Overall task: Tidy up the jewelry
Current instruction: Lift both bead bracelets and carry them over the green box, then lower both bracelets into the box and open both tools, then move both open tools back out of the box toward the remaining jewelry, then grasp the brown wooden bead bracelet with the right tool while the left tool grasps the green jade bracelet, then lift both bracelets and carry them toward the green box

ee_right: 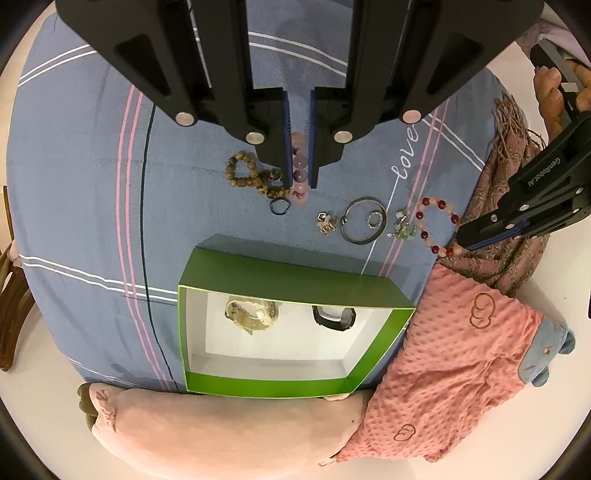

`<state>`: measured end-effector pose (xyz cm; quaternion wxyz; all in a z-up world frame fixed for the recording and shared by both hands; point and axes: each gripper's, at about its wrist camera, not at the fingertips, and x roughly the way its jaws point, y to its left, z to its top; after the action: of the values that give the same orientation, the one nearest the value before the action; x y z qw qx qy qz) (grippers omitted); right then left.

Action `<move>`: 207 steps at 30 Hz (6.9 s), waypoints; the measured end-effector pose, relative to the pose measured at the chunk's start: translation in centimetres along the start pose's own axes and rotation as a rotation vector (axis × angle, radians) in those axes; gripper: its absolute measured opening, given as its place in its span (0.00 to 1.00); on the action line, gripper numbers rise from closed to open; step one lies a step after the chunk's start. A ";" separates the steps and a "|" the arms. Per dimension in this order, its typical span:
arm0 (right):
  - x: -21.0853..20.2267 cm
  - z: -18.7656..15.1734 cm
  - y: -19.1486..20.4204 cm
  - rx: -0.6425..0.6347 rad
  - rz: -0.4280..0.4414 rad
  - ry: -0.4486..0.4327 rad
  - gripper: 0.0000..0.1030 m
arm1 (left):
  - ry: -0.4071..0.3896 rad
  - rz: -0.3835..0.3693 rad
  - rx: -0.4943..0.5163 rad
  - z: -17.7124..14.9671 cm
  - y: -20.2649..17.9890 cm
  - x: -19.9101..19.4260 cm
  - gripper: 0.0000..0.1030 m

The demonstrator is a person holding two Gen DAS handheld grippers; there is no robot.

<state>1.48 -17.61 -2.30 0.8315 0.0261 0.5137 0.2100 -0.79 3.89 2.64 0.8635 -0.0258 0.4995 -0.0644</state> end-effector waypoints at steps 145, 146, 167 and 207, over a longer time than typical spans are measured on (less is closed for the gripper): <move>8.8 -0.7 -3.0 -0.110 -0.064 0.233 0.07 | 0.270 0.145 -0.103 -0.5 4.7 12.6 0.48; 8.8 -0.7 -3.0 -0.108 -0.062 0.234 0.07 | 0.271 0.144 -0.103 -0.3 4.7 12.9 0.48; 9.6 0.6 -2.9 -0.106 -0.070 0.229 0.28 | 0.258 0.033 -0.136 -1.2 5.6 10.7 0.08; 2.1 3.7 -2.2 -0.112 -0.040 0.067 0.07 | 0.130 0.043 -0.088 1.1 3.6 5.3 0.07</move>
<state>6.19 -18.18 -2.86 0.8180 -0.0378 0.5290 0.2226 3.03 6.73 -1.75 0.8286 -0.0489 0.5571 -0.0254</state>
